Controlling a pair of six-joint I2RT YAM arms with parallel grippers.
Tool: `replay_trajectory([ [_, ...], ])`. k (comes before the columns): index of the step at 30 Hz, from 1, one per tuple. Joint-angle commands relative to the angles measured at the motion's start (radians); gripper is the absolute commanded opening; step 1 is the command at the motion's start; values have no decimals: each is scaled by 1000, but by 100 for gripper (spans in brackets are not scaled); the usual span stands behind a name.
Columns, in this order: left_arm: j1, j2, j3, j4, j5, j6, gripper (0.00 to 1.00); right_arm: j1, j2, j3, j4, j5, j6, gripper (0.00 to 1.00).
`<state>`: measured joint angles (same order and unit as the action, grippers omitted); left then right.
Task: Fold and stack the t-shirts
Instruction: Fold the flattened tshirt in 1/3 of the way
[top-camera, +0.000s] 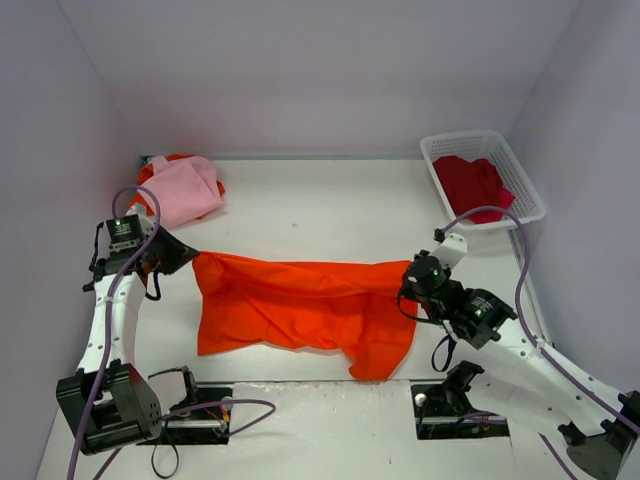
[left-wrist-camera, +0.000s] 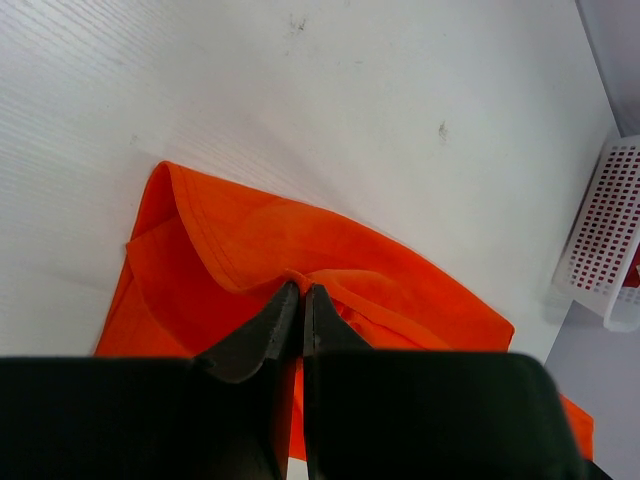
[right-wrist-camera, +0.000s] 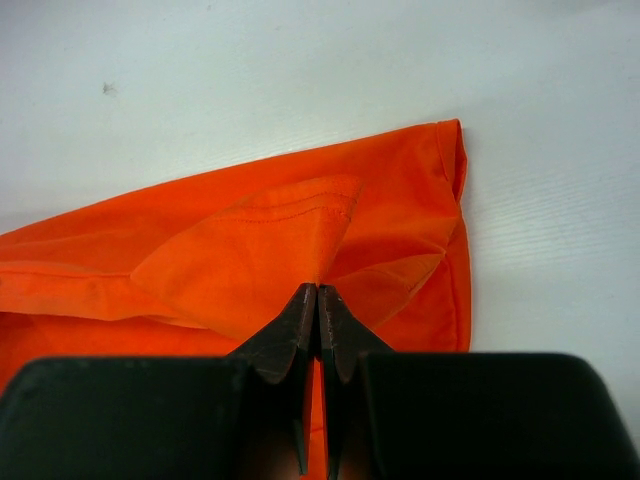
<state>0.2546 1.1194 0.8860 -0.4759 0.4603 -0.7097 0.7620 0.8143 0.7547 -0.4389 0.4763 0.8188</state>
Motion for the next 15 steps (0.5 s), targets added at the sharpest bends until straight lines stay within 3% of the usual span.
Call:
replay_trajectory([
  [1, 3, -33, 4, 29, 14, 13, 0, 8, -3, -3, 14, 73, 28, 0],
  [15, 2, -81, -19, 13, 29, 13, 0, 3, -37, -25, 0, 79, 37, 0],
])
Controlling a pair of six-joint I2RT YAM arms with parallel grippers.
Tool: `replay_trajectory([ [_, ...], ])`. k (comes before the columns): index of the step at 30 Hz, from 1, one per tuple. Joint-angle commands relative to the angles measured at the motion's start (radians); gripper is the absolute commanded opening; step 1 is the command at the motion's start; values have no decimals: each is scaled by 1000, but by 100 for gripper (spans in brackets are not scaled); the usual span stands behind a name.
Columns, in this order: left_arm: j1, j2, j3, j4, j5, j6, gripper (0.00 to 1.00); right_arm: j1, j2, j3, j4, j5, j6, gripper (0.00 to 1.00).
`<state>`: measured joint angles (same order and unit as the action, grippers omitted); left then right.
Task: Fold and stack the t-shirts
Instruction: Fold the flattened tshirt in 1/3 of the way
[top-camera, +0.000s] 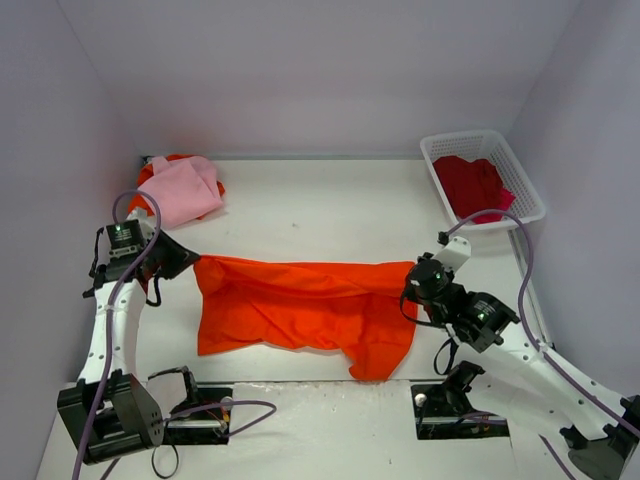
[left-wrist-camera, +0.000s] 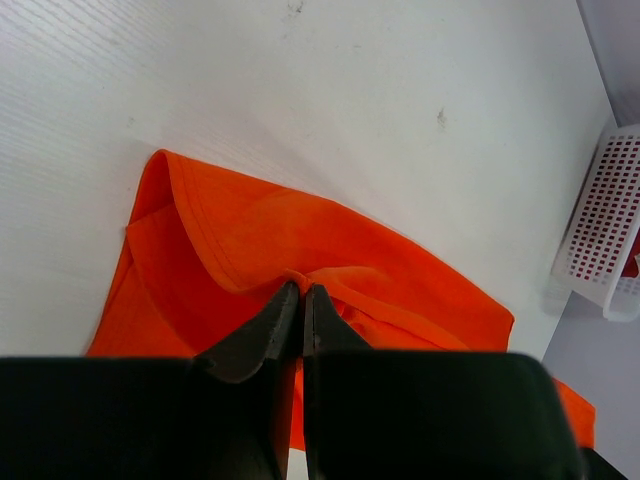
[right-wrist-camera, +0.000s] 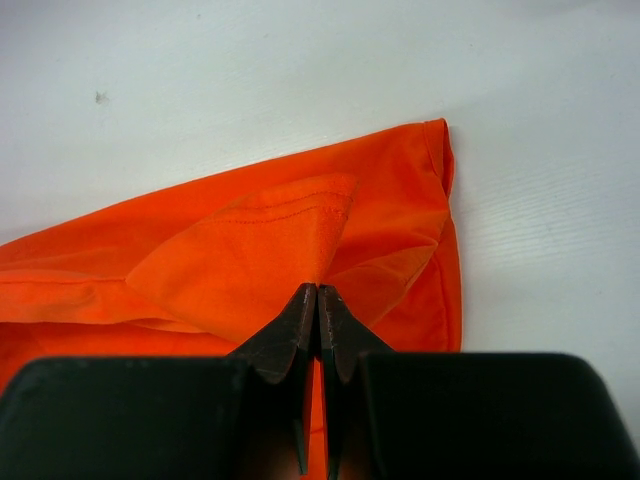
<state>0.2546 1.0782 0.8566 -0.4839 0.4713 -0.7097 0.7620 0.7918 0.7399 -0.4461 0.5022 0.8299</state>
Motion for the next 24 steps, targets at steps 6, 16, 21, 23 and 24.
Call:
replay_trajectory([
  [6, 3, -63, -13, 25, 18, 1, 0, 3, 6, -7, 6, 56, 31, 0],
  [16, 3, -124, -31, 4, -19, -17, 72, 5, 32, 6, 3, 53, 54, 100],
  [21, 3, -124, -19, -9, -36, -17, 74, 5, 83, 35, 3, 78, 54, 100],
  [23, 3, -112, -19, 1, -36, -25, 74, 5, 104, 45, 1, 91, 51, 100],
  [24, 3, -107, -21, 19, -33, -28, 74, 5, 118, 47, 3, 94, 51, 100],
])
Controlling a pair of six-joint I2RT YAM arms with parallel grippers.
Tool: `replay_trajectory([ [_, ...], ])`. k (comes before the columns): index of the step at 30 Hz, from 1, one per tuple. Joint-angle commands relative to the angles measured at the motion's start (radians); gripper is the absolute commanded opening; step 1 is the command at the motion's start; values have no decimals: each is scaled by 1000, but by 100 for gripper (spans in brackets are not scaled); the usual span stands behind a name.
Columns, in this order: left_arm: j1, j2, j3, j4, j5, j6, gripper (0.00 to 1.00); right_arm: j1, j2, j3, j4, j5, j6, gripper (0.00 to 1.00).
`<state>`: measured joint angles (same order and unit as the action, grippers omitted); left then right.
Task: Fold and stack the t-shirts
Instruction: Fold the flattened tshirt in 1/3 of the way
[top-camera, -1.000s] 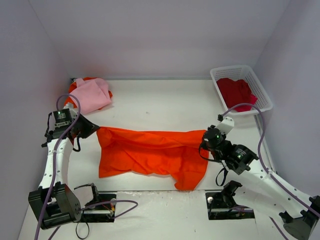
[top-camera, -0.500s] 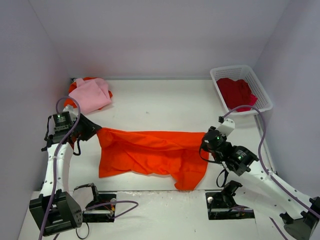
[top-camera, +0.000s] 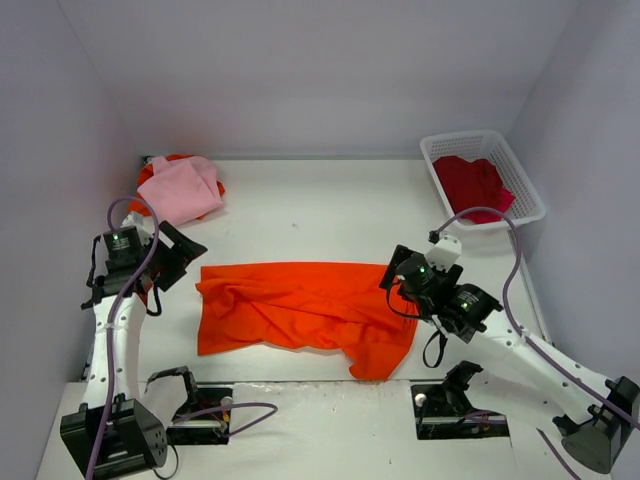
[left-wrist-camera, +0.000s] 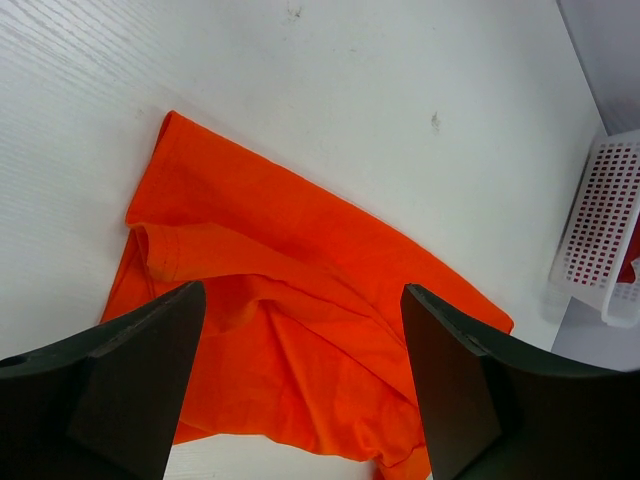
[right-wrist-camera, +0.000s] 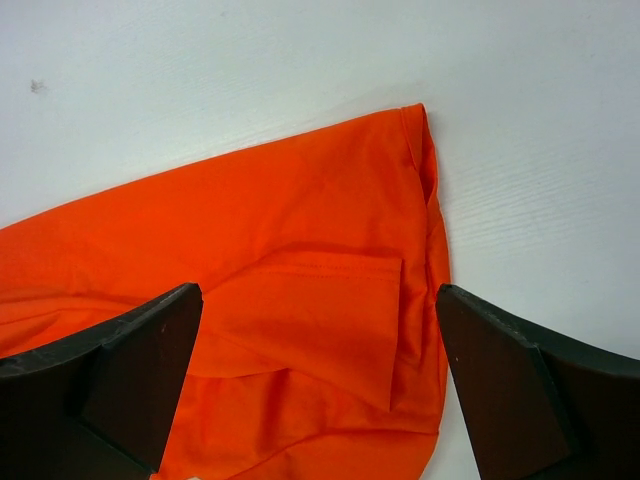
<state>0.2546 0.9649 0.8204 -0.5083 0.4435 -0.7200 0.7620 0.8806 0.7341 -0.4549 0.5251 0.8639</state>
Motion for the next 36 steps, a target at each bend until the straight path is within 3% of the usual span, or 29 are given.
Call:
replay_trajectory([
  [1, 3, 12, 16, 51, -5, -22, 74, 5, 35, 54, 13, 75, 15, 100],
  [12, -37, 224, 62, 232, 9, -68, 74, -3, 170, 106, 73, 79, -9, 100],
  [22, -202, 414, 143, 318, -57, -114, 74, -99, 362, 186, 265, -46, -149, 100],
  [26, -317, 463, 187, 332, -101, -128, 74, -176, 393, 122, 369, -172, -158, 100],
  [36, -356, 540, 172, 358, -138, -127, 74, -211, 406, -42, 512, -269, -111, 100],
])
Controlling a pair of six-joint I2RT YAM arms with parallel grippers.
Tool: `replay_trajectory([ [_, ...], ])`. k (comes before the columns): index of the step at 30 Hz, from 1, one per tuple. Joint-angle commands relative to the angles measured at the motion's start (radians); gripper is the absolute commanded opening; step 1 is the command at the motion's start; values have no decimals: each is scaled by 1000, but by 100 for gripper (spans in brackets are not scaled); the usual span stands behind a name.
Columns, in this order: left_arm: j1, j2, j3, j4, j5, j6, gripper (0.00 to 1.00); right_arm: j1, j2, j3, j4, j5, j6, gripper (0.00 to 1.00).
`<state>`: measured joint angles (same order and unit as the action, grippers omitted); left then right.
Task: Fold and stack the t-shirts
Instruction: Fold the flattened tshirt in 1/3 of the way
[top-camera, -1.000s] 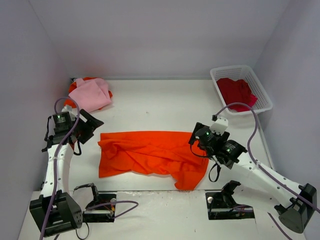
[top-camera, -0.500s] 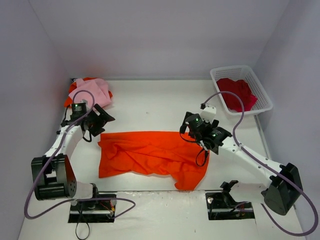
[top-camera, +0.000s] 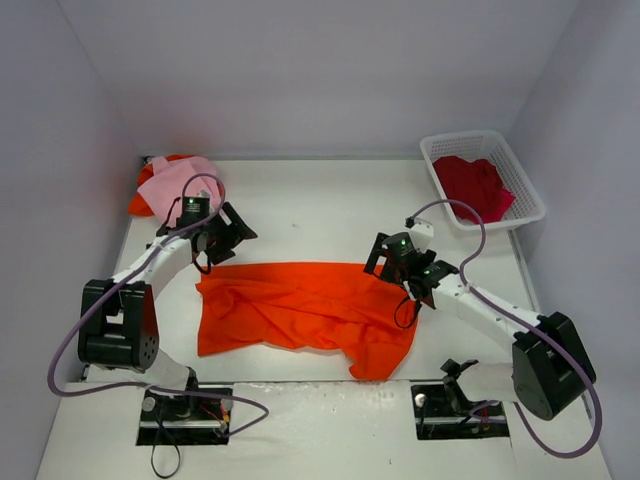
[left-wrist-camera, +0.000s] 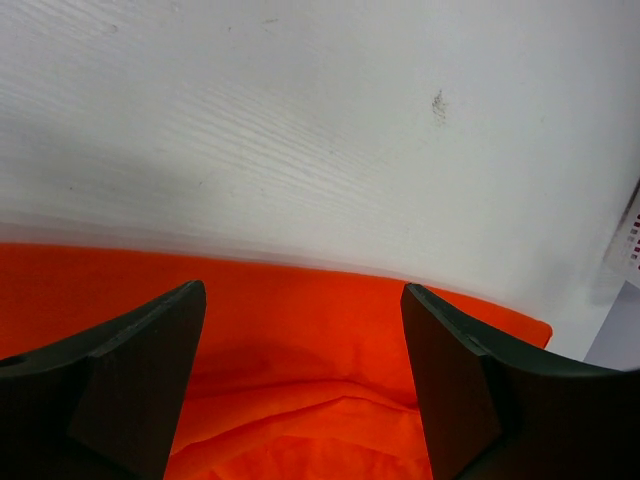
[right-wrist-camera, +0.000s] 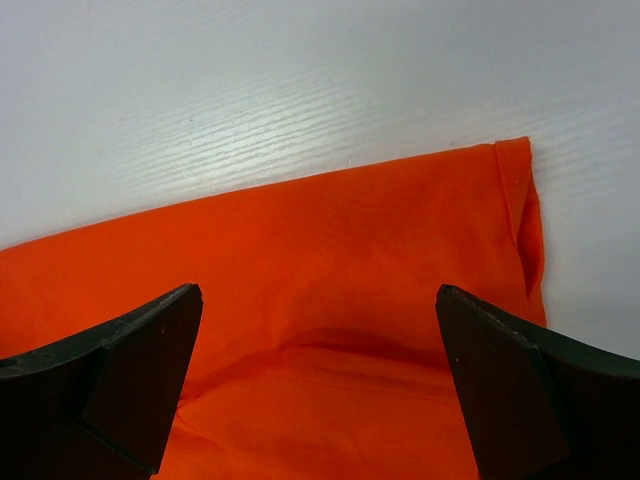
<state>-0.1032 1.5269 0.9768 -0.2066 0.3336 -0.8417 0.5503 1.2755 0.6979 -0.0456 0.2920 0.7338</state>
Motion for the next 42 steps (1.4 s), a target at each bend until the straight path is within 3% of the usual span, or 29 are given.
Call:
replay_trajectory([
  [1, 2, -19, 10, 58, -30, -5, 74, 2, 15, -9, 104, -39, 24, 100],
  [18, 0, 67, -47, 121, -2, -26, 74, 5, 39, -100, 168, -54, 56, 100],
  [42, 0, 176, -41, 147, -11, -22, 74, 5, 124, -107, 197, -34, 82, 100],
])
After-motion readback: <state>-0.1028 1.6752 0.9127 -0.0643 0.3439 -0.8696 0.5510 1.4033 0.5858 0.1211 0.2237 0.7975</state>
